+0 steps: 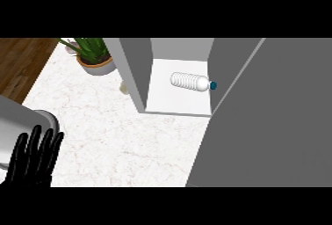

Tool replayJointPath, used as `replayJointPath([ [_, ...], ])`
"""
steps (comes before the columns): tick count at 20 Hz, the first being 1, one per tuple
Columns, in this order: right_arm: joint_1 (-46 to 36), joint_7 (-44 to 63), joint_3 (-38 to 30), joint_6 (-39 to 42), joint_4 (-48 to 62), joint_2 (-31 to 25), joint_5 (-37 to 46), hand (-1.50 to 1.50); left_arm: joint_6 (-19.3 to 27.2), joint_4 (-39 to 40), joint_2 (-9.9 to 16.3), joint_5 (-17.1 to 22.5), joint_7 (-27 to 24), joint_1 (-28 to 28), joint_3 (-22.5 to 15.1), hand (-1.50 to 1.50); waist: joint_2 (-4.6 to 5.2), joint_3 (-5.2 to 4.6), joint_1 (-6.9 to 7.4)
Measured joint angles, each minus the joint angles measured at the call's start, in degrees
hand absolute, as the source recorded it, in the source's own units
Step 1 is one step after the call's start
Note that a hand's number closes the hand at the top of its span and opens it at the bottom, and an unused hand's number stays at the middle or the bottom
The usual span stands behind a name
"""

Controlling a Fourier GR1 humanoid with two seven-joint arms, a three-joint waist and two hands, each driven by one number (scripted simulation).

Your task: Pick up the bottled water, place it into the cabinet and close the cabinet

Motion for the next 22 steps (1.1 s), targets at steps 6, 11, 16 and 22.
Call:
replayJointPath([
  [6,-1.6,0.5,-0.3,0.7,0.0,-0.5,-0.4,1.50,-1.5,-0.2,0.8,0.7,-0.3,0.4,1.1,-1.50,0.33,-0.04,0.86],
  [11,-1.5,0.8,-0.7,0.5,0.3,-0.2,-2.0,1.50,-2.5,-0.9,1.3,1.3,-0.4,0.5,1.6,-1.50,0.80,-0.03,1.76],
  [16,-1.4,0.8,-1.1,0.5,1.2,0.1,-5.4,1.50,-3.9,-0.7,2.2,1.7,-0.5,0.8,2.3,-1.50,1.47,-0.03,2.96],
  [22,0.0,2.9,-1.4,2.6,4.6,1.4,-17.2,1.50,-6.0,-1.5,3.1,2.2,-0.4,0.2,2.6,-1.50,2.80,-0.09,5.90],
])
